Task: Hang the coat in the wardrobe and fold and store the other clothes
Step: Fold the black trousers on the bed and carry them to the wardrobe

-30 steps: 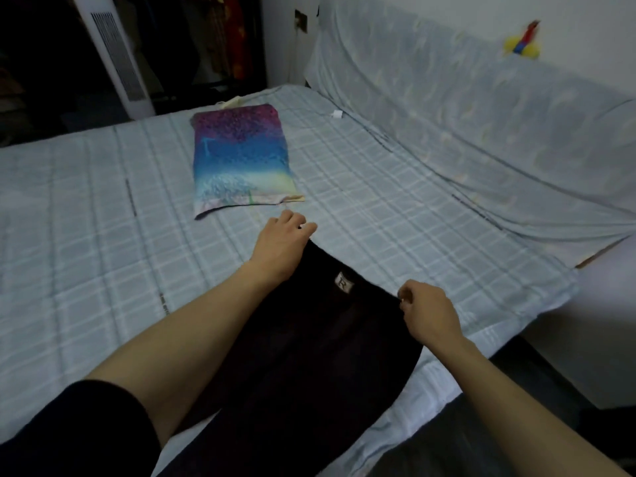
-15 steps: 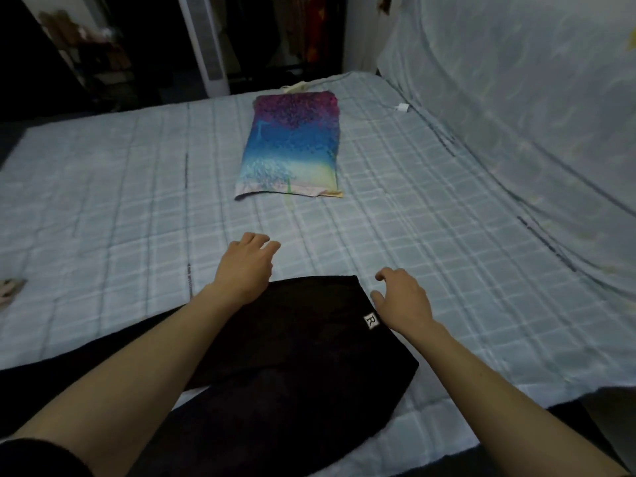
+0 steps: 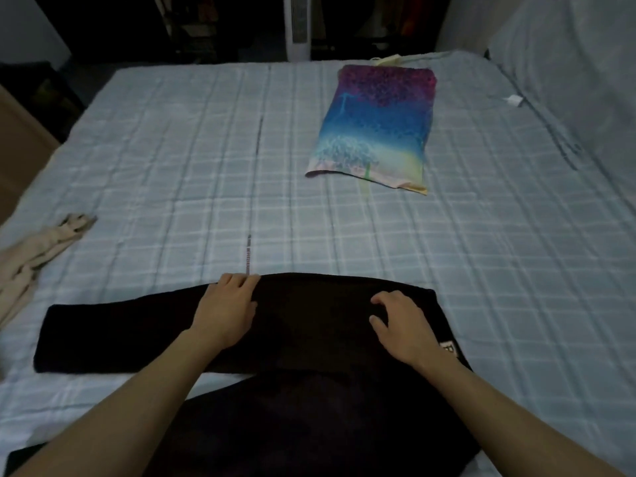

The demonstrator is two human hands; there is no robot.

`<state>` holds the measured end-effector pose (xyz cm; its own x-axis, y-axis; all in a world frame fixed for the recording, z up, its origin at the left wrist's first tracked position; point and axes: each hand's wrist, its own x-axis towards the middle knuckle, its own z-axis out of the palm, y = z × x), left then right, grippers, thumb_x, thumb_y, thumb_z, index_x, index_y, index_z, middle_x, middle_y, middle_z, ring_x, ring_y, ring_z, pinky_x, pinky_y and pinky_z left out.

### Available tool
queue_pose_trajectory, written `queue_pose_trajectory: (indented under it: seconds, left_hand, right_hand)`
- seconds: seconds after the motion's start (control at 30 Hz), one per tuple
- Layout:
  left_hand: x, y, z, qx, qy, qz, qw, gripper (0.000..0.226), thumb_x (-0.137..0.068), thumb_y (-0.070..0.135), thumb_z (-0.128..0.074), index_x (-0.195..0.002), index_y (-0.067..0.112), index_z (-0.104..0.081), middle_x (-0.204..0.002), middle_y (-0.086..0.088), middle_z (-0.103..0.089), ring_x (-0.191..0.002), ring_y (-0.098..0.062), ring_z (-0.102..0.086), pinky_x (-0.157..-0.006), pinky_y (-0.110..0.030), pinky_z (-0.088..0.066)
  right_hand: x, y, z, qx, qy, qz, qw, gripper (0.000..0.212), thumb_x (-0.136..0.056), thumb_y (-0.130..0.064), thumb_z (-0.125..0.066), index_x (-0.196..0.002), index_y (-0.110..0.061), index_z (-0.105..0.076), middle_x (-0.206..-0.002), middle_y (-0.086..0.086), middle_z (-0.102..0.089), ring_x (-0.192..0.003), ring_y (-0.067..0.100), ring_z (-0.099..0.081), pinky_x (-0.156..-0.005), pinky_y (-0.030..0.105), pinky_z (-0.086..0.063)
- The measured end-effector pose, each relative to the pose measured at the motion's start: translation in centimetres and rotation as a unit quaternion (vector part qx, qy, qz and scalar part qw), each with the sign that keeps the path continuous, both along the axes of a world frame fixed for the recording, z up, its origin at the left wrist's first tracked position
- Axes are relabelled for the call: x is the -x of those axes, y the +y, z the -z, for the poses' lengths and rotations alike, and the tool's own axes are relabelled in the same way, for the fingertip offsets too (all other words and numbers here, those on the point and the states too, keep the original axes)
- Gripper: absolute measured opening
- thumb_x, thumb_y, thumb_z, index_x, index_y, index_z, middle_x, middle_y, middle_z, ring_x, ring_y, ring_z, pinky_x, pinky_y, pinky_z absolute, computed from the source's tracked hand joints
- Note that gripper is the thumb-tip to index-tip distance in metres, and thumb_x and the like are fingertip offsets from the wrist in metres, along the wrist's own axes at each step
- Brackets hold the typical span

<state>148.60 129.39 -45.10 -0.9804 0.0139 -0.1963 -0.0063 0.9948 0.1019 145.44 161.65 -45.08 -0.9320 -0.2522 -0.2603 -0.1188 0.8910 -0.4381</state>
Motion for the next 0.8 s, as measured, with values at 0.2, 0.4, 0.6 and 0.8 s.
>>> queue_pose_trajectory:
  seconds: [0.2, 0.4, 0.6, 0.8]
  left_hand:
    - [2.6, -3.0, 7.6, 0.003, -0.053, -0.013, 0.998, 0.057, -0.098, 0.037, -0.049, -0.151, 0.020, -0.033, -0.147, -0.003, -0.044, -0.134, -0.024, -0.039, -0.106, -0.039, -0.037]
    - [7.0, -2.5, 15.0, -0.027, -0.042, -0.022, 0.999, 0.056, -0.099, 0.028, -0.049, -0.151, 0.015, -0.031, -0.148, -0.008, -0.044, -0.132, -0.027, -0.042, -0.107, -0.041, -0.039]
    - [10.5, -0.1, 20.2, -0.101, -0.026, 0.002, 0.995, 0.052, -0.099, 0.021, -0.050, -0.149, 0.013, -0.037, -0.149, -0.009, -0.043, -0.135, -0.028, -0.041, -0.112, -0.040, -0.033]
    - [10.7, 1.6, 24.0, -0.033, 0.006, 0.006, 0.999, 0.071, -0.088, 0.026, -0.069, -0.150, 0.011, -0.038, -0.147, -0.015, -0.044, -0.132, -0.036, -0.043, -0.111, -0.050, -0.035]
  right_hand:
    - [3.7, -2.4, 5.8, -0.009, 0.002, -0.011, 1.000, 0.042, -0.097, -0.033, -0.058, -0.136, -0.021, -0.051, -0.132, -0.001, -0.053, -0.120, 0.017, -0.051, -0.105, 0.037, -0.042]
    - [10.2, 0.3, 13.8, -0.054, 0.006, -0.051, 0.997, 0.050, -0.094, -0.037, -0.061, -0.138, -0.017, -0.050, -0.136, 0.006, -0.052, -0.122, 0.023, -0.049, -0.106, 0.037, -0.040]
    - [11.4, 3.5, 19.3, -0.072, 0.015, -0.078, 0.994, 0.068, -0.091, -0.062, -0.044, -0.142, -0.018, -0.046, -0.139, 0.006, -0.052, -0.126, 0.024, -0.049, -0.110, 0.041, -0.037]
    - [10.7, 4.3, 23.1, -0.091, 0.051, -0.074, 0.992, 0.077, -0.089, -0.071, -0.021, -0.150, -0.024, -0.031, -0.153, 0.006, -0.034, -0.142, 0.023, -0.030, -0.120, 0.046, -0.018]
